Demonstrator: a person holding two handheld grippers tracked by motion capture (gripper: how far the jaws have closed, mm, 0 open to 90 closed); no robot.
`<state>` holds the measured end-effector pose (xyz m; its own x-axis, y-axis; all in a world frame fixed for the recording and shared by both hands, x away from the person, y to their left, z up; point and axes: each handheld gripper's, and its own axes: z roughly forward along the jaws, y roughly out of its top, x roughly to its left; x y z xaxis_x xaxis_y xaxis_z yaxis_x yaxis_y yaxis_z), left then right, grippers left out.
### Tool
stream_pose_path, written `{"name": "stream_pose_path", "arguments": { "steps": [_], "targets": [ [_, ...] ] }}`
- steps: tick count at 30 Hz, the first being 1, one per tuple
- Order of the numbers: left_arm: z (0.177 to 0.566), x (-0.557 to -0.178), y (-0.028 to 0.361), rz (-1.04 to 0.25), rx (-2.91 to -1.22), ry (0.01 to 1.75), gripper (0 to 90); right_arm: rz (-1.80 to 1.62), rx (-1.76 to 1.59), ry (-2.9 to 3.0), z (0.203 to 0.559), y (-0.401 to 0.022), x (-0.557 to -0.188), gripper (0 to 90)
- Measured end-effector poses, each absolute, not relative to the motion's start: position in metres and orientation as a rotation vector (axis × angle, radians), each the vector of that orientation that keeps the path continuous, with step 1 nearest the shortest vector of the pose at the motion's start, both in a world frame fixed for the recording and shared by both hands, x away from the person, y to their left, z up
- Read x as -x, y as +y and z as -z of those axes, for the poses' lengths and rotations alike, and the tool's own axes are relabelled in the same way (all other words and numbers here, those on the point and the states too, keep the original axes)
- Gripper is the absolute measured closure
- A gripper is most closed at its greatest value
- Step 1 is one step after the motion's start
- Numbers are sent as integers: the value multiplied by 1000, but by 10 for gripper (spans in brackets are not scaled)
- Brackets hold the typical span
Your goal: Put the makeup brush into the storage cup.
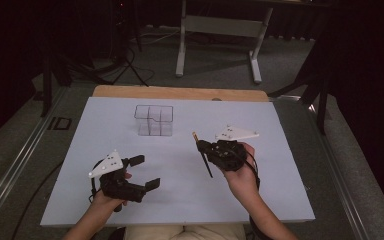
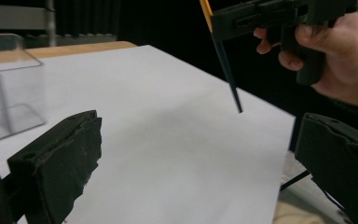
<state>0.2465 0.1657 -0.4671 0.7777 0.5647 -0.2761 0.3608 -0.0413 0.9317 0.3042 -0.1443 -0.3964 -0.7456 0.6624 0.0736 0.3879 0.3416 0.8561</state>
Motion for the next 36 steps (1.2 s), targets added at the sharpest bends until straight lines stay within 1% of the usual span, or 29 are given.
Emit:
{"name": "stream_pose_path", "arguments": {
  "steps": [9, 13, 15, 18, 27, 29, 31, 32, 33, 34, 36],
  "targets": [
    [472, -262, 143, -83, -1662, 747, 11, -1398, -920, 2282, 391, -133, -307, 843],
    [473, -264, 134, -130, -1623, 745, 11, -1434, -908, 2249, 385, -128, -307, 843],
    [473, -264, 132, -137, -1638, 745, 11, -1436, -899, 2245, 383, -126, -307, 843],
    [471, -267, 121, -132, -1673, 696, 10, -1442, -872, 2223, 378, -119, -308, 842],
    [463, -278, 90, -145, -1708, 681, 15, -1524, -865, 2168, 376, -115, -305, 843],
    [465, -280, 84, -142, -1707, 692, 59, -1534, -863, 2152, 375, -115, -303, 842],
    [467, -282, 78, -142, -1710, 695, 75, -1548, -861, 2140, 374, -115, -303, 843],
    [468, -283, 77, -143, -1707, 698, 131, -1551, -861, 2138, 373, -115, -302, 842],
    [469, -283, 75, -138, -1694, 704, 165, -1554, -857, 2137, 373, -116, -302, 842],
    [470, -284, 74, -135, -1692, 715, 171, -1557, -855, 2132, 373, -116, -301, 842],
    [472, -285, 72, -142, -1683, 723, 280, -1558, -851, 2131, 373, -116, -300, 842]
  ]
}}
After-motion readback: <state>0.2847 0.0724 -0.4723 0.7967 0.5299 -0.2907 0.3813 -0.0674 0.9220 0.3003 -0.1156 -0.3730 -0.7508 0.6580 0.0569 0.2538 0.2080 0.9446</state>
